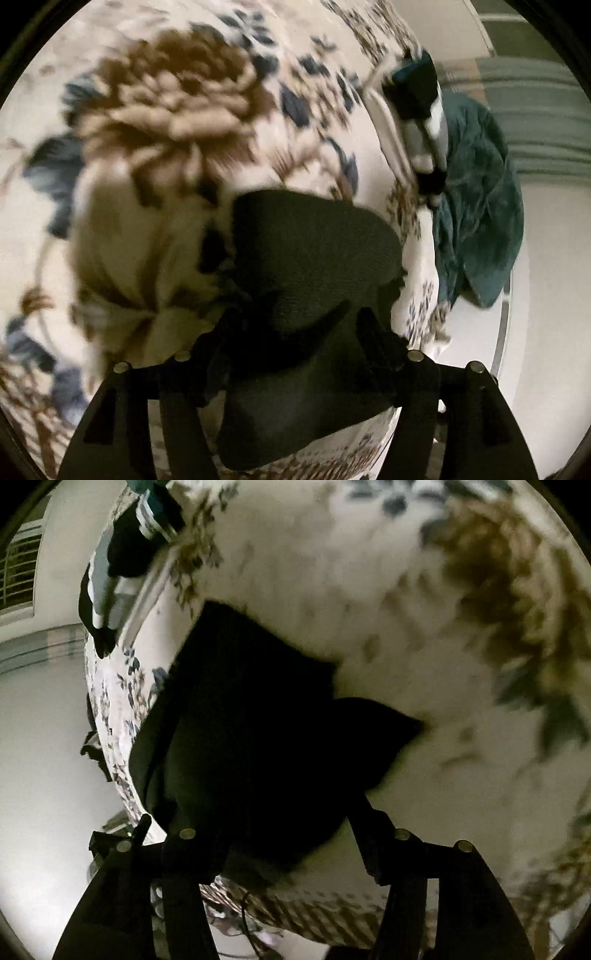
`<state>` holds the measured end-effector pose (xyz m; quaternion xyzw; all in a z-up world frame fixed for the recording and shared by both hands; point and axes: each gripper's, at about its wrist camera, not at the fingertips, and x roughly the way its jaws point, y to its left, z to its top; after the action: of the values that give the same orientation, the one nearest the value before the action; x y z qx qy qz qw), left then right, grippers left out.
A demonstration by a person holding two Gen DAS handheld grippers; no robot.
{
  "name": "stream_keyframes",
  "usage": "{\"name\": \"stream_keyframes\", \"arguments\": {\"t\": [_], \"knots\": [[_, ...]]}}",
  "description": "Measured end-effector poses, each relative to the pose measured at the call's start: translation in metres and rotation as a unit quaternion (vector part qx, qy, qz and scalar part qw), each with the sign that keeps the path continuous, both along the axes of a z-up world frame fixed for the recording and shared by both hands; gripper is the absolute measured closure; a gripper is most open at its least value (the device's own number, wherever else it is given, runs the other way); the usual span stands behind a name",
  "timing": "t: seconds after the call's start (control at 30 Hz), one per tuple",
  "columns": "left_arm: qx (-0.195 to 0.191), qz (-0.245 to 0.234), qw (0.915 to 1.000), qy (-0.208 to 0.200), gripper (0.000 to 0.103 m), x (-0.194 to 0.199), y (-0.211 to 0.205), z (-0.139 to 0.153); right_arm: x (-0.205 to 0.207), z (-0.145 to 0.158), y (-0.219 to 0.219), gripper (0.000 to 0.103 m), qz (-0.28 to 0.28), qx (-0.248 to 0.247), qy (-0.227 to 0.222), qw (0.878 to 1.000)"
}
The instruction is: Fold small clothes
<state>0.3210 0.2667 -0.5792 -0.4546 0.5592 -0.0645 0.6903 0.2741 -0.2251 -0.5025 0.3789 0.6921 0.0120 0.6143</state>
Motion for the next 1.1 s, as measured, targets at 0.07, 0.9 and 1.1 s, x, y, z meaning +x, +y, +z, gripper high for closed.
{"name": "stream_keyframes", "arguments": {"t": [0.07, 0.9, 1.1], "knots": [[0.004, 0.015, 0.9999, -0.005, 0.04, 0.005, 0.01, -0.003, 0.008, 0.02, -0.016, 0.039, 0.016, -0.041, -0.014, 0.999], [0.033, 0.094, 0.995, -0.012, 0.092, 0.065, 0.073, -0.039, 0.258, -0.021, 0.098, 0.099, 0.213, -0.116, -0.095, 0.966], [-0.01, 0.076, 0.9967, -0.026, 0.029, 0.035, 0.063, -0.016, 0.238, -0.001, 0.091, 0.038, 0.28, -0.074, -0.111, 0.951]]}}
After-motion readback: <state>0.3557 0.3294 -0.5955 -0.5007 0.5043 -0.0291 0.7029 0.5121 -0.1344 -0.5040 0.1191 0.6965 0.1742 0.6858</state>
